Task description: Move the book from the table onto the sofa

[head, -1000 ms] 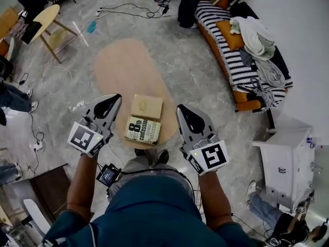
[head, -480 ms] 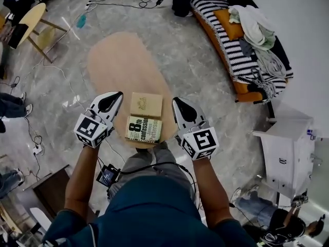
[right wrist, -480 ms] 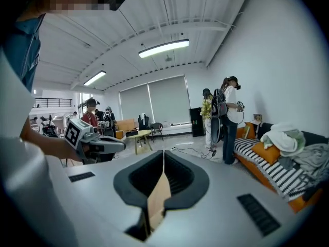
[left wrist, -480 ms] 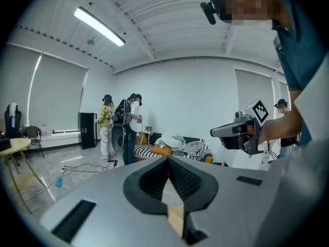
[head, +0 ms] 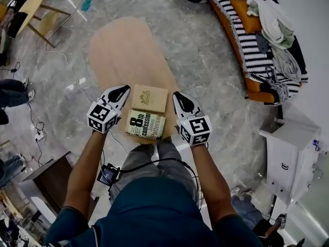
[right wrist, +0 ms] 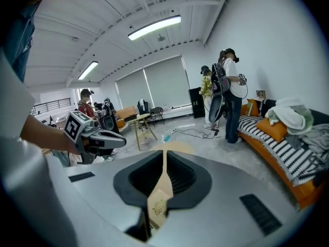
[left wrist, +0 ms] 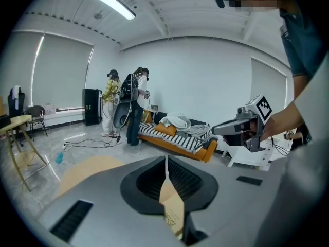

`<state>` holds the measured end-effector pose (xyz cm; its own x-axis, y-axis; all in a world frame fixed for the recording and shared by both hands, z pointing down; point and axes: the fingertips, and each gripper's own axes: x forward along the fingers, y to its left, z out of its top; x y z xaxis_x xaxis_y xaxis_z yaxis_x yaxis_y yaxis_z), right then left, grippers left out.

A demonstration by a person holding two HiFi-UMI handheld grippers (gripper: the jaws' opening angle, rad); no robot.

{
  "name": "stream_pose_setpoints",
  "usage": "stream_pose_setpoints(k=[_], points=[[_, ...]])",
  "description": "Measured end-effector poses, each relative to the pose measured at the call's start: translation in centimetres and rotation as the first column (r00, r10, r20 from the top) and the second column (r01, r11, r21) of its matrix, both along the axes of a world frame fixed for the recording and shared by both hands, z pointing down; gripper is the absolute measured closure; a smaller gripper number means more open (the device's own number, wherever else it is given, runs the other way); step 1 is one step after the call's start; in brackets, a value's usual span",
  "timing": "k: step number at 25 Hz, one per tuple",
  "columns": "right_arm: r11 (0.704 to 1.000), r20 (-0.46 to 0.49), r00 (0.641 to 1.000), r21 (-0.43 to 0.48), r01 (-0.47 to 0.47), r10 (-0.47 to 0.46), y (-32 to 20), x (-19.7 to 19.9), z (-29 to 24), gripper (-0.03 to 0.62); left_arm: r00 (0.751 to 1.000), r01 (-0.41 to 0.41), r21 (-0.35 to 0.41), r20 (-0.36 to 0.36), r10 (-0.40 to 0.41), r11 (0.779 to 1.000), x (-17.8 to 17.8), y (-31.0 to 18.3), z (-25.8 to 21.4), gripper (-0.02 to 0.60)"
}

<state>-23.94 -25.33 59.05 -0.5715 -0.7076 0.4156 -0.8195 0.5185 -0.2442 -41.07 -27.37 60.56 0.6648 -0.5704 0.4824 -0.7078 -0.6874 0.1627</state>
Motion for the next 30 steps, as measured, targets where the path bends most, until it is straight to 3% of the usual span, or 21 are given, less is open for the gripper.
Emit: stream_pose_setpoints(k=[7,10,15,20,30], points=[[0.988,-0.021,1.000,-0.156,0.008,-0.012,-2.2,-0.1,10.0,0.566,0.999,0.029,-0.151,0.037,-0.024,0.988,0.1,-1.4,9.5,0.575],[0.967,-0.029,1.000,-0.253,0.003,-0.011,-2.0,-0.2,14.5,0.522,0.998,0.053,-0.227,0.047,-0.043,0.972,0.0,-1.3,13.5,0.572],[0.931,-0.047,0.999,-0.366,-0.011,-0.007,-1.7,-0.3,21.1,0.507,0.994,0.096,-0.344,0.084,-0.072,0.934,-1.0,-1.3,20.5,0.526],[0.884,-0.066,0.998,-0.467,-0.015,-0.018,-0.8,-0.5,27.0,0.494,0.987,0.147,-0.448,0.128,-0.100,0.882,-2.2,-0.4,26.6,0.469],[0.765,-0.070,0.997,-0.644,-0.025,-0.026,1.5,-0.9,36.2,0.454,0.980,0.177,-0.557,0.173,-0.095,0.812,-3.2,1.0,34.6,0.379]])
